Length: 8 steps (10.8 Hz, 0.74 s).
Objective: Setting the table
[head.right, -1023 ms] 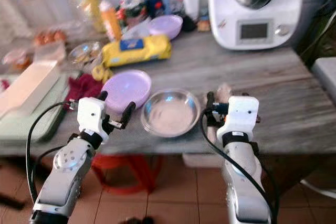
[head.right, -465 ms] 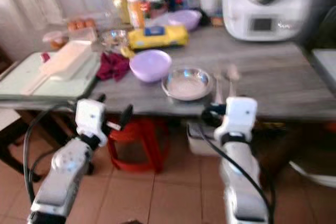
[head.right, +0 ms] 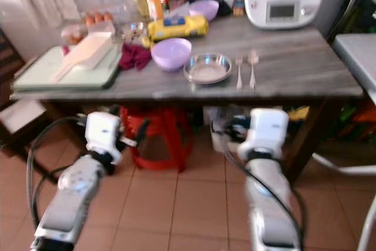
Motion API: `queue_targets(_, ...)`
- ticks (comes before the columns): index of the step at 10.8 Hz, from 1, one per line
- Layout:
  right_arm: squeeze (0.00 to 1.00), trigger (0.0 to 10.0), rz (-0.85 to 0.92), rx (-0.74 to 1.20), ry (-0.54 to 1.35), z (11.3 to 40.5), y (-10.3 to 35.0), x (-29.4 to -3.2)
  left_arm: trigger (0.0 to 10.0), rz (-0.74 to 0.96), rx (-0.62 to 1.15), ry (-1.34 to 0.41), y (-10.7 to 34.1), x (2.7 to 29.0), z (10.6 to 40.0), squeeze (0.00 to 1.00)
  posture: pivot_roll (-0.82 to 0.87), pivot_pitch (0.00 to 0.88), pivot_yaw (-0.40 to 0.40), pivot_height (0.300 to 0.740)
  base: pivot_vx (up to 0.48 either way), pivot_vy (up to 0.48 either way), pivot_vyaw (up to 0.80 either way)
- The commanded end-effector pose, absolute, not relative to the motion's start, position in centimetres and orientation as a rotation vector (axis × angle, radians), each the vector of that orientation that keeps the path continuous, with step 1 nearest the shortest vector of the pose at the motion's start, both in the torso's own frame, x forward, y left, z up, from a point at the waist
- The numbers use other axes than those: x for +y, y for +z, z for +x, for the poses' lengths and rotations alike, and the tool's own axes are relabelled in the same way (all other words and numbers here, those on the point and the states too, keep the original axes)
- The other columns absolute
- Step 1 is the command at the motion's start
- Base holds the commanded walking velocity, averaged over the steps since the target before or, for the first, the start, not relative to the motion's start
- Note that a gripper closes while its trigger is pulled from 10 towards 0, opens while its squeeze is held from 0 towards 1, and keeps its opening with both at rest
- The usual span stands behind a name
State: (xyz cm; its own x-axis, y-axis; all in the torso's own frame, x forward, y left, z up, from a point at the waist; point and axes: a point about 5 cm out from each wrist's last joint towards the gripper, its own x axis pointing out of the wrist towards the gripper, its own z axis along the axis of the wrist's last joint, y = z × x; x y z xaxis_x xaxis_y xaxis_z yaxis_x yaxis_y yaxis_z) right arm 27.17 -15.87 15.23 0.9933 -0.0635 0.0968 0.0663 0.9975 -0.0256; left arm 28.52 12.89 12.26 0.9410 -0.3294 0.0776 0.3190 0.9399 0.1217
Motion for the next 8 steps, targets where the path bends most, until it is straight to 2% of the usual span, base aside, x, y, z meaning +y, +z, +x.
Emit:
queue_targets(1,0.48,10.0,-0.028,-0.103,-0.068,27.27,15.45,-16.01,10.0,0.119,-0.095,-0.329,12.15,12.88,28.46,0.0,-0.13,0.046,0.135,0.74,-0.296,0.0,0.0)
queue_targets(8,0.48,10.0,-0.026,-0.101,-0.066,27.28,15.34,-15.9,10.0,0.123,-0.092,-0.33,12.07,12.9,28.48,0.0,-0.13,0.046,0.138,0.74,-0.328,0.0,0.0)
